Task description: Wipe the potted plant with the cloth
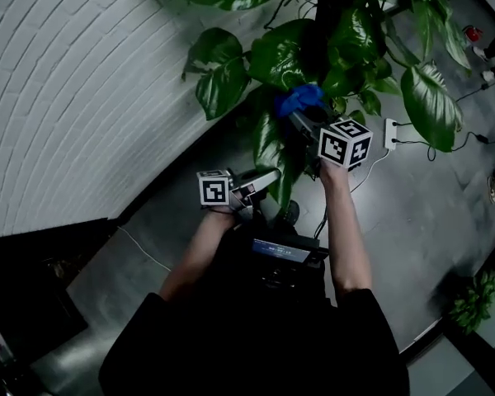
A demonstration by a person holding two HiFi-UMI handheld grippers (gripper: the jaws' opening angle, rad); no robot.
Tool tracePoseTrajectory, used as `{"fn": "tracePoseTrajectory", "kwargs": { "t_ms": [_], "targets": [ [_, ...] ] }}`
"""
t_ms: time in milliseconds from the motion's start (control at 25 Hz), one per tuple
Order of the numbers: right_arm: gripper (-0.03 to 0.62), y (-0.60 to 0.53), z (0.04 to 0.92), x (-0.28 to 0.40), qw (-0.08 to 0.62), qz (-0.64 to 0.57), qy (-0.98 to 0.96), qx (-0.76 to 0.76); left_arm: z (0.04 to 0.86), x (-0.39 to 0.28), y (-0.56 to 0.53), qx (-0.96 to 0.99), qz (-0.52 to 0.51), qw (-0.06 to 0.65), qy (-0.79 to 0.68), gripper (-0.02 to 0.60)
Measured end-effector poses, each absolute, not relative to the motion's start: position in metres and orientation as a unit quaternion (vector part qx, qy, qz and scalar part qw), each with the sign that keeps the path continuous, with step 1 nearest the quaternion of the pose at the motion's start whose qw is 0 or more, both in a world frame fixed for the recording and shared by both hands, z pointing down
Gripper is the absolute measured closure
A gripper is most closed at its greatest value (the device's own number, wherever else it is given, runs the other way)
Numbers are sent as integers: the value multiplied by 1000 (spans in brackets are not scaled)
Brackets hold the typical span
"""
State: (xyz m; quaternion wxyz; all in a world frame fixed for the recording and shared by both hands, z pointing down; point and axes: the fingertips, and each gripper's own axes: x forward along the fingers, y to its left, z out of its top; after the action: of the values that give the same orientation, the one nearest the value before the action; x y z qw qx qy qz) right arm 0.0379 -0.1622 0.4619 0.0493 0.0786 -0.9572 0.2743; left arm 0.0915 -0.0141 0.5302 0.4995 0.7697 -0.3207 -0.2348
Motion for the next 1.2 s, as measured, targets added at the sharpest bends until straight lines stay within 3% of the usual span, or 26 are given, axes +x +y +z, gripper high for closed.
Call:
{"fn": "tracePoseTrajectory", "kwargs": {
  "t_ms": [240, 640, 1200],
  "targets": [
    [485, -134, 484, 31, 77, 294, -952, 36, 531, 83, -9, 770, -241, 499, -315, 557],
    [485, -89, 486, 63, 40, 334, -942, -21, 509, 75, -15, 762, -315, 490, -283, 555],
    [485, -8, 504, 113, 48, 342, -933, -96, 497, 78, -21, 743, -373, 489, -262, 555]
  ]
}}
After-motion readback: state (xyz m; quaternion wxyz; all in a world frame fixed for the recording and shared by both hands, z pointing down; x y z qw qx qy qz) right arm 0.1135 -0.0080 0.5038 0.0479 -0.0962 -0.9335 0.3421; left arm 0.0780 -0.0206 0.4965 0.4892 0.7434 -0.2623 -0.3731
